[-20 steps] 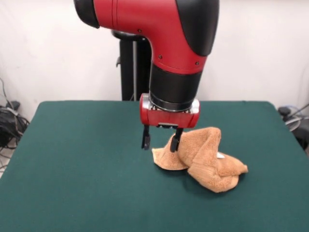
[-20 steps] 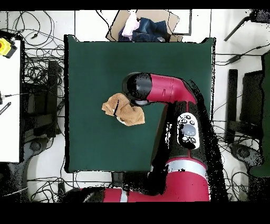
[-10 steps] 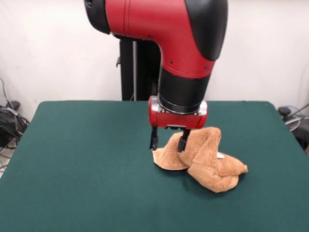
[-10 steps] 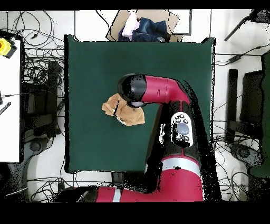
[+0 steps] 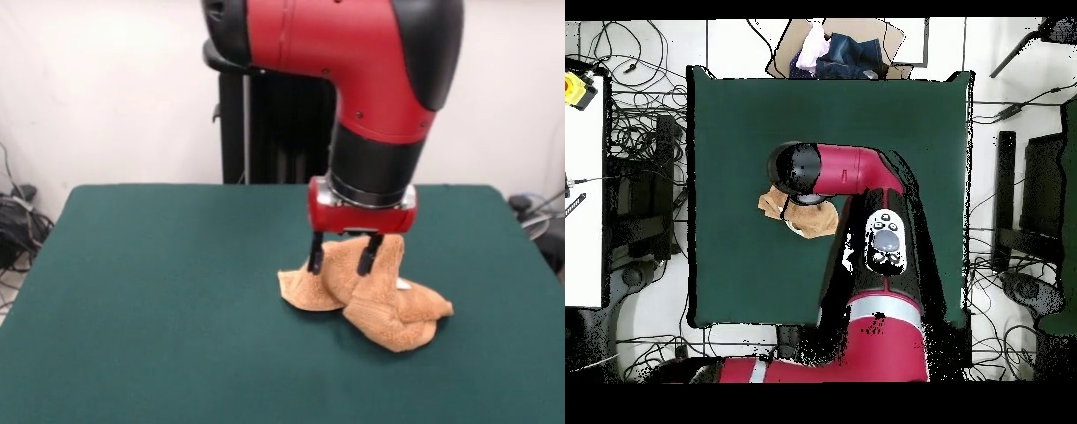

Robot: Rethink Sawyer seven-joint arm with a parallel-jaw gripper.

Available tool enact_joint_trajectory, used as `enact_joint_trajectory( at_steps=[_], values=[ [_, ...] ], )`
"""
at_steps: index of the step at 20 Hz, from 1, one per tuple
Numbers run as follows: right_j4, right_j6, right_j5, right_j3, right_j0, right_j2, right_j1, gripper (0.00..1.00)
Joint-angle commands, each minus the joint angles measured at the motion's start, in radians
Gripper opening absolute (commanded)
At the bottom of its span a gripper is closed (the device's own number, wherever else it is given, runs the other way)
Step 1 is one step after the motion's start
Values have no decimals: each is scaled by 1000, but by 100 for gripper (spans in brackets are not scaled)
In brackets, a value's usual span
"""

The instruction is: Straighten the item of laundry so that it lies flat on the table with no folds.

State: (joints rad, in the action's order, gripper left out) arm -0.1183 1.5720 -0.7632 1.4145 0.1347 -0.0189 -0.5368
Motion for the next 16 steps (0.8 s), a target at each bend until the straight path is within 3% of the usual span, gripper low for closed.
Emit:
enact_joint_trajectory(
  at_steps=[1, 16],
  values=[
    [2, 222, 47, 99, -34, -10, 52, 100],
    [2, 241, 163, 114, -30, -16, 107, 100]
  ],
)
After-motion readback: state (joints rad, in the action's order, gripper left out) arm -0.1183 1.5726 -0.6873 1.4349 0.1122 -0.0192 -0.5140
